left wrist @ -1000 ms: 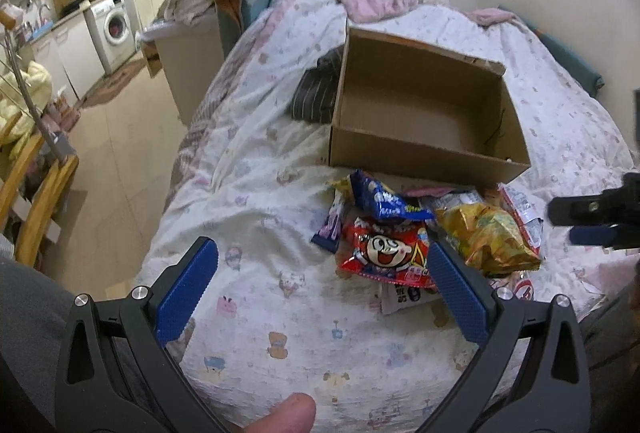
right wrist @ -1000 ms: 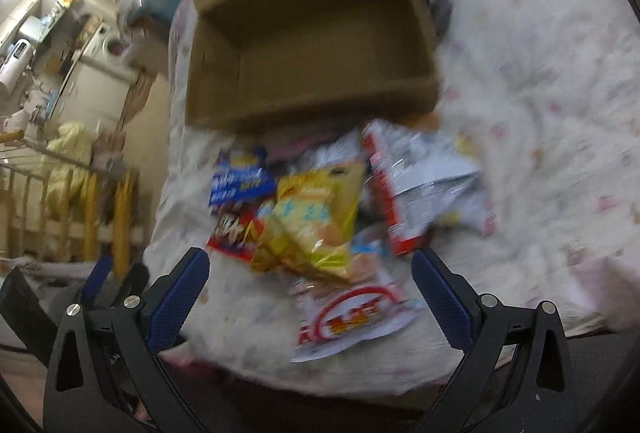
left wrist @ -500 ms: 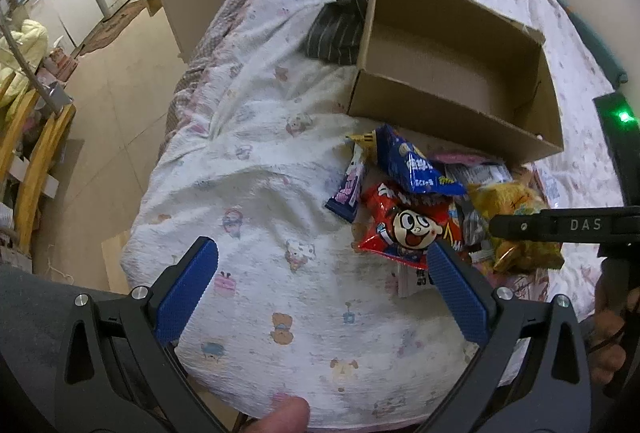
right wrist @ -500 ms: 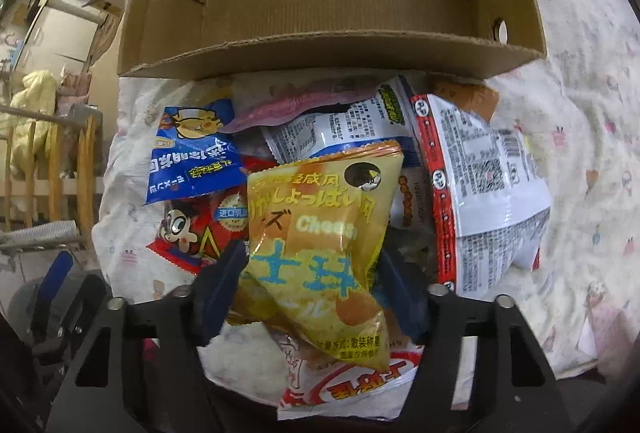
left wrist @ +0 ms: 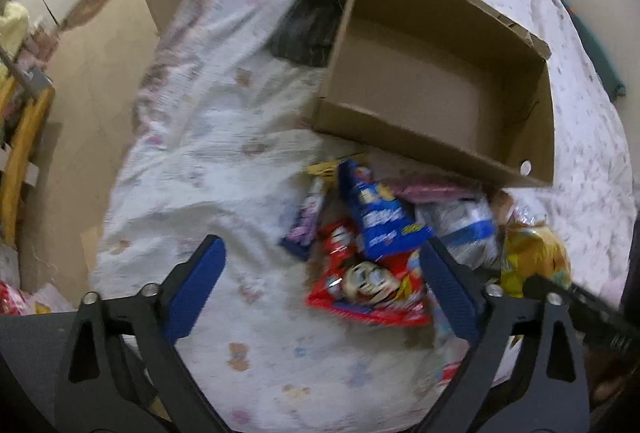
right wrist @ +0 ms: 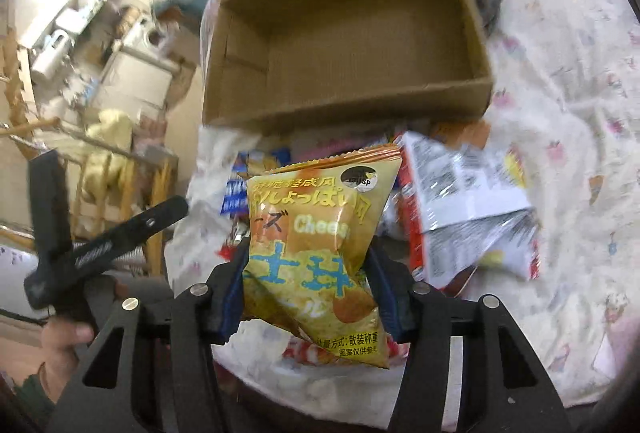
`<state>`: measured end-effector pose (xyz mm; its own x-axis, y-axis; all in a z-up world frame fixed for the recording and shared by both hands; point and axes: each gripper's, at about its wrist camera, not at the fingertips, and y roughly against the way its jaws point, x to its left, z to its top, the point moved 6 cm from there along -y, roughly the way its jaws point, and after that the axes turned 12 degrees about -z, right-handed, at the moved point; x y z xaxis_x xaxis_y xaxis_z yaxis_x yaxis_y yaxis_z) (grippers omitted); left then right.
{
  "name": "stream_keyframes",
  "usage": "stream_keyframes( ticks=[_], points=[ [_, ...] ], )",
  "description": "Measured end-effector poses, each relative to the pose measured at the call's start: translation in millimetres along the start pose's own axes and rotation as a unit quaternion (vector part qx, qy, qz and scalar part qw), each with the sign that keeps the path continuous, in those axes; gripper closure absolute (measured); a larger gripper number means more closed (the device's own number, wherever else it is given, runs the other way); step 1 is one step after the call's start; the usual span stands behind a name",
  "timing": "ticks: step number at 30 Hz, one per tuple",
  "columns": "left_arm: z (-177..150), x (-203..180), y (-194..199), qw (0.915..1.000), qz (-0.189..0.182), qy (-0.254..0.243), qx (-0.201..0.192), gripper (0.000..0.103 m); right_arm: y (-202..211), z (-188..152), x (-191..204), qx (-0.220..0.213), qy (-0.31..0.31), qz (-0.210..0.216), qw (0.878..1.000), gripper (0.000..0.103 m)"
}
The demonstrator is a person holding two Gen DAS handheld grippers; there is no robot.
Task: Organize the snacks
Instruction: 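Grasp the yellow cheese chip bag with the right tool while the left tool grasps the blue biscuit packet, then carry both packets into the box and open both tools to release them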
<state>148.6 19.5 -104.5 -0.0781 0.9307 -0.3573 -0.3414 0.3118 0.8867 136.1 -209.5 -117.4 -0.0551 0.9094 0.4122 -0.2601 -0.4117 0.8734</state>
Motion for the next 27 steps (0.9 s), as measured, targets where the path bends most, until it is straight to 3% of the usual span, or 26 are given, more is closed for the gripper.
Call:
stream_keyframes(
  ticks=[2, 3, 5, 8, 14, 15, 16, 27],
  points=[
    [8.7, -8.1, -20.1, 0.9992, -0.016, 0.006, 0.037, 0.016, 2.0, 2.5, -5.6, -0.002, -0.012, 0.021, 1.0, 0.047],
    [13.5, -11.7, -31.4, 0.9979, -0.025, 0.012, 0.059, 0.027, 4.9, 4.5, -10.4, -0.009, -0.014, 0.011, 1.0, 0.047],
    [20.7, -14.5, -45.2, 0.9969, -0.018, 0.012, 0.076, 0.029, 5.7, 6.7, -12.2, -0.017, -0.004, -0.005, 1.0, 0.047],
    [26.5, -16.0, -66.4, 0.9955, 0.004, 0.012, 0.094, 0.032, 11.9, 9.2, -16.6, -0.021, -0.013, 0.007, 1.0, 0.047],
    [25.7, -12.4, -93.1, 0.9928, 0.021, 0.025, 0.115, 0.064, 14.2, 15.5, -18.5, -0.031, -0.022, 0.015, 0.999, 0.047],
    [25.1, -11.7, -94.2, 0.9927, 0.018, 0.028, 0.116, 0.076, 14.8, 15.3, -19.7, -0.03, -0.021, 0.013, 0.999, 0.047],
    [25.0, -11.0, -94.0, 0.9929, 0.013, 0.033, 0.113, 0.08, 12.9, 16.2, -19.9, -0.027, -0.023, 0.011, 0.999, 0.047],
    [13.7, -4.8, -49.2, 0.9953, -0.019, 0.035, 0.088, 0.084, 11.5, 15.9, -25.5, -0.017, -0.025, 0.01, 0.999, 0.047]
  ],
)
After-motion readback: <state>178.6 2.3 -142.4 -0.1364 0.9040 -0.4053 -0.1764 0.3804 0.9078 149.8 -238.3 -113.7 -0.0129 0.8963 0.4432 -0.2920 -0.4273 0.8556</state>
